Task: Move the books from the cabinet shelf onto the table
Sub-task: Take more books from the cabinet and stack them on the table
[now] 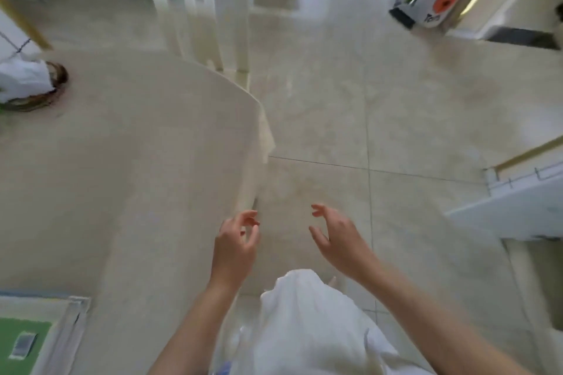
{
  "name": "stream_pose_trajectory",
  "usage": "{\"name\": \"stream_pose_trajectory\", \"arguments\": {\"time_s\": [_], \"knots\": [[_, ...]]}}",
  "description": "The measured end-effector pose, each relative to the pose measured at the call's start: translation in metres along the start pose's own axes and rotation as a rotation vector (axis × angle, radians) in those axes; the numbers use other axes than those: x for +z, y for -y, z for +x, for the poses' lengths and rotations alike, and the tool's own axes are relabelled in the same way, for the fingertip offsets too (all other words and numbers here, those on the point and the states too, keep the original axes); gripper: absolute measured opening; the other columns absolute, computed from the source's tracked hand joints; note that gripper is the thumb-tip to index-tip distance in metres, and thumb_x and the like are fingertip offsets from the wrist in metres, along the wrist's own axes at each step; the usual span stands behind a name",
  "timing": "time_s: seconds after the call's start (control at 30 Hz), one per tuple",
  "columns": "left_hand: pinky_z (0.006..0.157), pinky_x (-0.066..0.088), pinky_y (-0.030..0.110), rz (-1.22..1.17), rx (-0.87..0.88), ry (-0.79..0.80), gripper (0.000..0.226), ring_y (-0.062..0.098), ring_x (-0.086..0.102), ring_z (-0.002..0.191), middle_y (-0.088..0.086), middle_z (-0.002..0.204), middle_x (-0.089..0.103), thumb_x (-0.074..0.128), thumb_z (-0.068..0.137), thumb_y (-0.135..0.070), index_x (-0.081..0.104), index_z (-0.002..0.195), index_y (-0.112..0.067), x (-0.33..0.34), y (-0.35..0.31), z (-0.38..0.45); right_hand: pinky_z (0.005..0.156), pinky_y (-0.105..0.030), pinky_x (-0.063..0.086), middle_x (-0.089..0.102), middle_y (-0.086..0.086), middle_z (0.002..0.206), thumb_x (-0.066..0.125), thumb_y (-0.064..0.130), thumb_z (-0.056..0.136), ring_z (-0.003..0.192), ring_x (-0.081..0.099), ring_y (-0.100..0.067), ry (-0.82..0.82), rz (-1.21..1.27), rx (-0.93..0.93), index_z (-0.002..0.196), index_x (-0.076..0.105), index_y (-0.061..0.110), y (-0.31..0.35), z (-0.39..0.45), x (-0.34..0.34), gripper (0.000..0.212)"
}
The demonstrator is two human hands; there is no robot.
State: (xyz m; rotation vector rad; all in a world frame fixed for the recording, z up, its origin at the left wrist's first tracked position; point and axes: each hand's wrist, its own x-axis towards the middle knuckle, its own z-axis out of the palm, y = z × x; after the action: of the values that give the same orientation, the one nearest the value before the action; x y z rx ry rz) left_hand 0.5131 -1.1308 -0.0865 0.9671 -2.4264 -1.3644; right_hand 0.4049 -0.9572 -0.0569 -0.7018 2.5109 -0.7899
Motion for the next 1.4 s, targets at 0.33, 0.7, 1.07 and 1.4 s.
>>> {"name": "stream_pose_trajectory", "arguments": {"time_s": [0.33,0.7,1.07,1.4], "knots": [[0.079,0.055,0.039,0.031,0.273,0.322,0.026,0.019,0.066,0.084,-0.011,0.086,0.068,0.064,0.085,-0.004,0.064,0.102,-0.023,0.115,-0.076,-0.020,0.094,-0.020,0.034,0.061,-0.007,0.119,0.056,0.015,0.091,0.112,0.056,-0.021,-0.292,0.053,0.301,0.128,0.052,0.007,-0.118,-0.108,-0.079,0.038],[0.072,0.050,0.027,0.067,0.447,0.626,0.025,0.015,0.065,0.083,0.001,0.089,0.070,0.064,0.084,0.000,0.067,0.102,-0.017,0.282,-0.167,-0.127,0.096,-0.022,0.035,0.058,-0.002,0.121,0.053,0.019,0.093,0.115,0.053,-0.018,-0.457,0.141,0.555,0.131,0.049,0.010,-0.255,-0.275,-0.139,0.039],[0.076,0.049,0.031,0.158,0.479,0.870,0.015,0.020,0.061,0.080,-0.002,0.088,0.063,0.062,0.091,-0.017,0.066,0.106,-0.020,0.437,-0.262,-0.222,0.103,-0.028,0.036,0.056,-0.004,0.127,0.050,0.021,0.095,0.122,0.048,-0.020,-0.578,0.165,0.719,0.133,0.047,0.010,-0.377,-0.372,-0.220,0.039],[0.080,0.048,0.026,0.190,0.635,0.992,0.019,0.016,0.061,0.081,-0.014,0.080,0.058,0.061,0.091,-0.013,0.066,0.108,-0.016,0.600,-0.377,-0.226,0.104,-0.033,0.038,0.055,-0.003,0.129,0.052,0.021,0.094,0.123,0.047,-0.019,-0.711,0.158,0.778,0.133,0.047,0.014,-0.508,-0.360,-0.344,0.039]]}}
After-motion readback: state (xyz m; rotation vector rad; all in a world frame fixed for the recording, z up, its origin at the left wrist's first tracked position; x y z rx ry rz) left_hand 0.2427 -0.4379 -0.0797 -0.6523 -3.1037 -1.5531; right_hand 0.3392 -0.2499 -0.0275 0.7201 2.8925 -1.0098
